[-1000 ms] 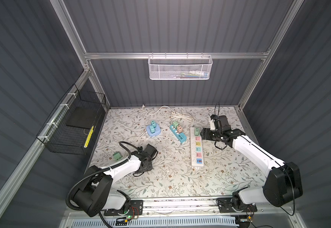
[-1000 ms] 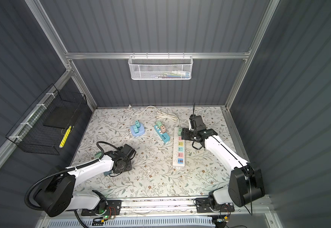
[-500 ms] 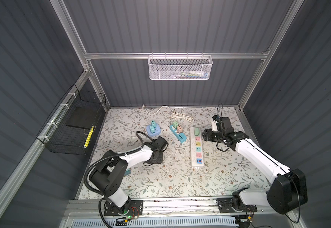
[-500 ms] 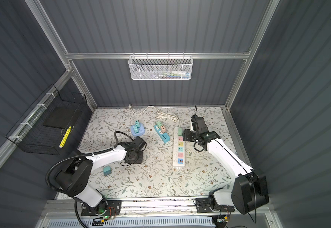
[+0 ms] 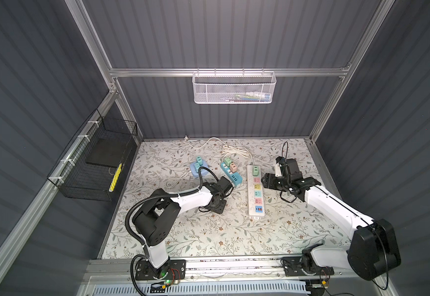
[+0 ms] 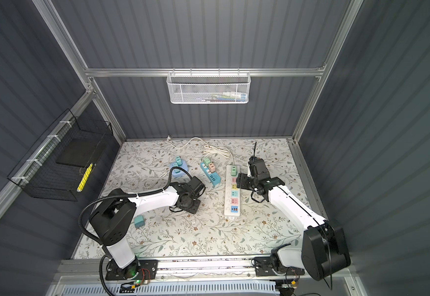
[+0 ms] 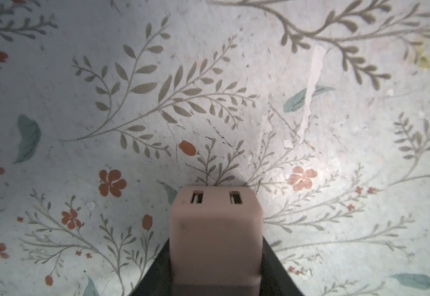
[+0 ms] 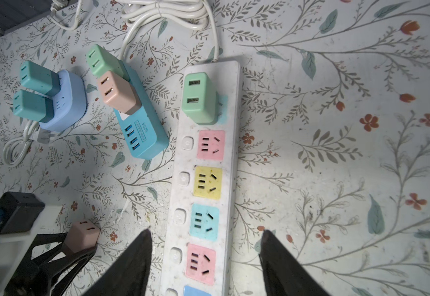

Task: Insert the plug
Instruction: 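Lift the pink adapter with the left gripper and carry it toward the right gripper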

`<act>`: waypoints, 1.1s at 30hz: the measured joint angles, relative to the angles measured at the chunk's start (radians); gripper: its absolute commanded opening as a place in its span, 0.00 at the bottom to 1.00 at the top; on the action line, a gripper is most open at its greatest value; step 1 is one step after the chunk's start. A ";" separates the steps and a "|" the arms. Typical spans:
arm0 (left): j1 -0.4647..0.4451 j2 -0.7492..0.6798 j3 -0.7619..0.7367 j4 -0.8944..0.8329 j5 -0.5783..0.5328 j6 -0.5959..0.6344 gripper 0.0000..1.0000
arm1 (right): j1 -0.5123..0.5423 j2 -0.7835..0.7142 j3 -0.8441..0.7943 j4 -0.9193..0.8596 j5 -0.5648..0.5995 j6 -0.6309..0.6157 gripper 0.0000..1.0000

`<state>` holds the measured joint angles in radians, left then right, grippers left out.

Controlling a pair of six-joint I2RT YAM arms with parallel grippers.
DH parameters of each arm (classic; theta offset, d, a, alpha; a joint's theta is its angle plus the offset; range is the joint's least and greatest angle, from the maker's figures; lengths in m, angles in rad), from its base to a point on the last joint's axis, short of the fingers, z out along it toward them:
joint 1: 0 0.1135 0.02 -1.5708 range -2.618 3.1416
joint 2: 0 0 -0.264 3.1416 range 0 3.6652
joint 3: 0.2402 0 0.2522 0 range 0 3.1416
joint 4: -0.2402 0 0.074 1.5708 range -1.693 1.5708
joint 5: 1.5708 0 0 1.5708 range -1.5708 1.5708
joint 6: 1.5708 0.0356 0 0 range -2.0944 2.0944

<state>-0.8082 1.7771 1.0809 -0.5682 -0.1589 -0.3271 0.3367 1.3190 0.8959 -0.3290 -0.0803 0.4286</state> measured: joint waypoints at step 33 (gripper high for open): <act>0.027 0.015 0.105 -0.139 0.016 0.141 0.63 | -0.064 -0.035 0.048 0.030 -0.148 0.062 0.50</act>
<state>-0.7815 1.7924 1.1862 -0.7071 -0.1432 -0.1864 0.2726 1.2839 0.9443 -0.2989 -0.2279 0.4908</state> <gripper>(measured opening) 0.635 0.507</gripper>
